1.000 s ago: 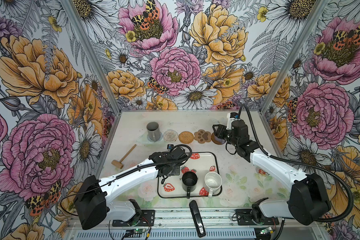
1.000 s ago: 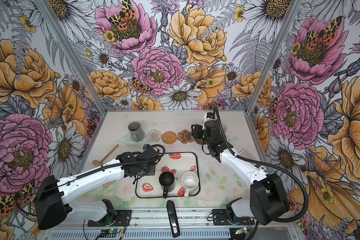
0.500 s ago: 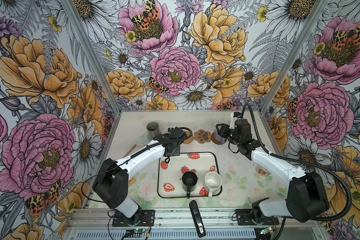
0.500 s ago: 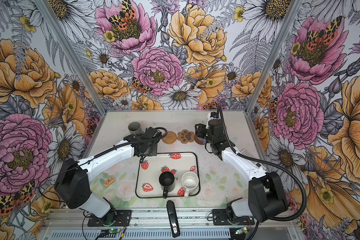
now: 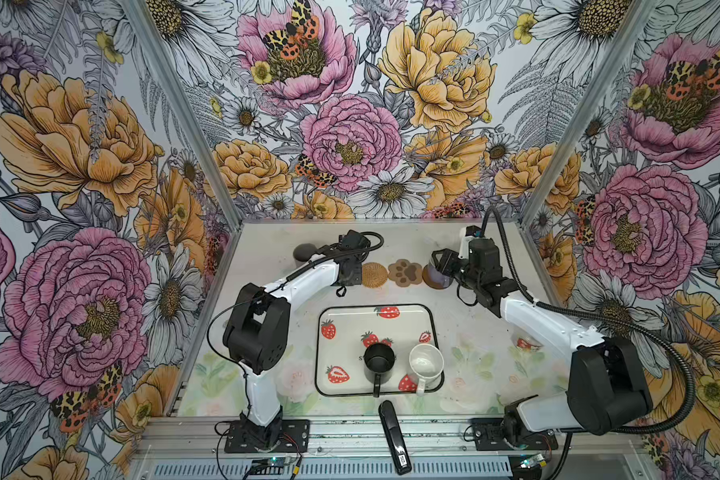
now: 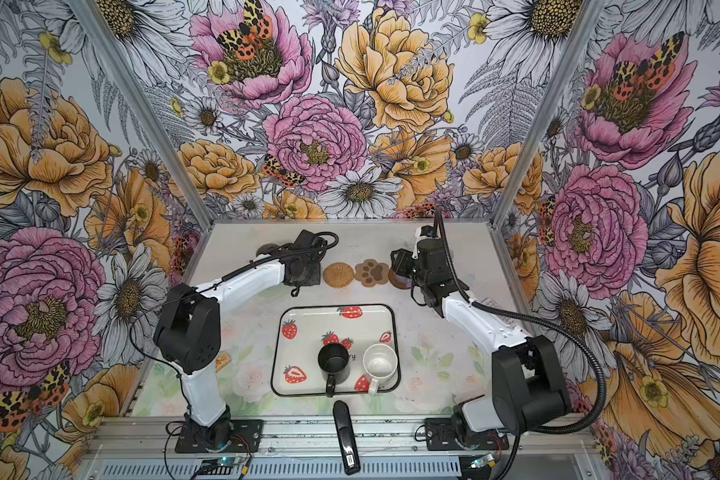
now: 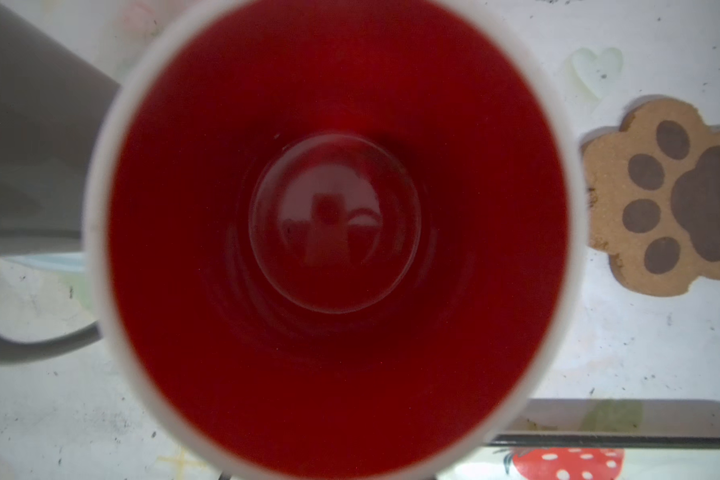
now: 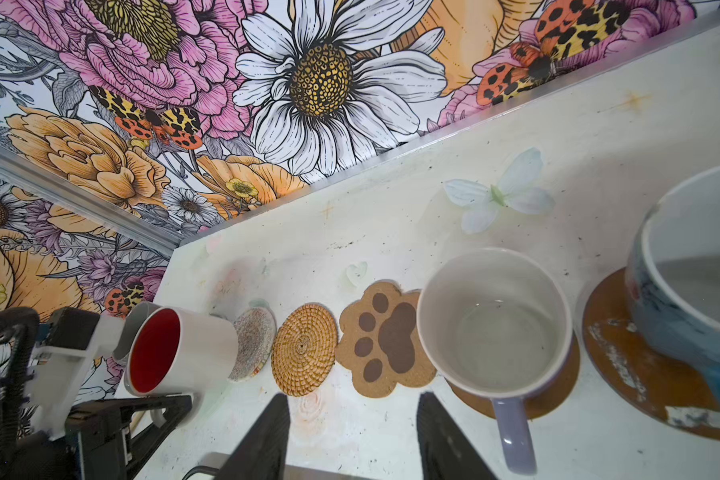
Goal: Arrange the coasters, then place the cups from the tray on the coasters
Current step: 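Lower the red-lined mug onto the patterned coaster beside the grey mug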
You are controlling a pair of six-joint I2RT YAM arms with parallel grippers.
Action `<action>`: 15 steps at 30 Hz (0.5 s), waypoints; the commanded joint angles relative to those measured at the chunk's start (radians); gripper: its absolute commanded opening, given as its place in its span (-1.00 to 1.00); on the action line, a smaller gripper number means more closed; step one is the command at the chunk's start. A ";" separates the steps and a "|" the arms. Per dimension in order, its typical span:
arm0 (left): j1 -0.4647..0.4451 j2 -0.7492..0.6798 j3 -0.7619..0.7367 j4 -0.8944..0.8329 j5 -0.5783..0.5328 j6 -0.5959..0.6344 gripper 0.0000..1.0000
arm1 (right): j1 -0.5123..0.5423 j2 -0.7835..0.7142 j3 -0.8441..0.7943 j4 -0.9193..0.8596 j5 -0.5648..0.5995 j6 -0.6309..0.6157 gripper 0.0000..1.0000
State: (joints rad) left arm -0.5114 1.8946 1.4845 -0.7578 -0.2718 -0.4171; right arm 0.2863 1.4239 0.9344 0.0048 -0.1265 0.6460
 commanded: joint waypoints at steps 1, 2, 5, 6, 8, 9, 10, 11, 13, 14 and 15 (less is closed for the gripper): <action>0.023 0.011 0.050 0.058 0.000 0.016 -1.00 | -0.009 0.021 0.030 0.019 -0.010 -0.009 0.03; 0.026 0.017 0.053 0.059 0.000 0.016 -1.00 | -0.010 0.024 0.032 0.018 -0.011 -0.010 0.02; 0.033 0.030 0.057 0.070 -0.001 0.013 -1.00 | -0.010 0.037 0.036 0.017 -0.015 -0.010 0.02; 0.037 0.034 0.057 0.073 -0.004 0.011 -1.00 | -0.011 0.039 0.040 0.017 -0.016 -0.009 0.02; 0.043 0.040 0.053 0.083 -0.005 0.011 -1.00 | -0.012 0.046 0.043 0.017 -0.018 -0.008 0.02; 0.047 0.041 0.051 0.088 -0.002 0.008 -1.00 | -0.011 0.050 0.043 0.017 -0.020 -0.007 0.01; 0.055 0.044 0.047 0.096 0.000 0.008 -1.00 | -0.012 0.052 0.046 0.017 -0.021 -0.007 0.01; 0.053 0.044 0.044 0.105 0.003 0.009 -1.00 | -0.012 0.054 0.047 0.017 -0.021 -0.007 0.01; 0.058 0.044 0.029 0.130 0.009 0.006 -1.00 | -0.011 0.059 0.050 0.017 -0.023 -0.007 0.01; 0.061 0.043 0.024 0.138 0.013 0.003 -1.00 | -0.012 0.062 0.051 0.017 -0.025 -0.007 0.00; 0.066 0.044 0.020 0.145 0.021 0.000 -1.00 | -0.012 0.065 0.052 0.017 -0.027 -0.007 0.00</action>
State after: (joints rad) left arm -0.4599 1.9472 1.4994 -0.7158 -0.2604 -0.4156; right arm 0.2798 1.4738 0.9531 0.0051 -0.1375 0.6464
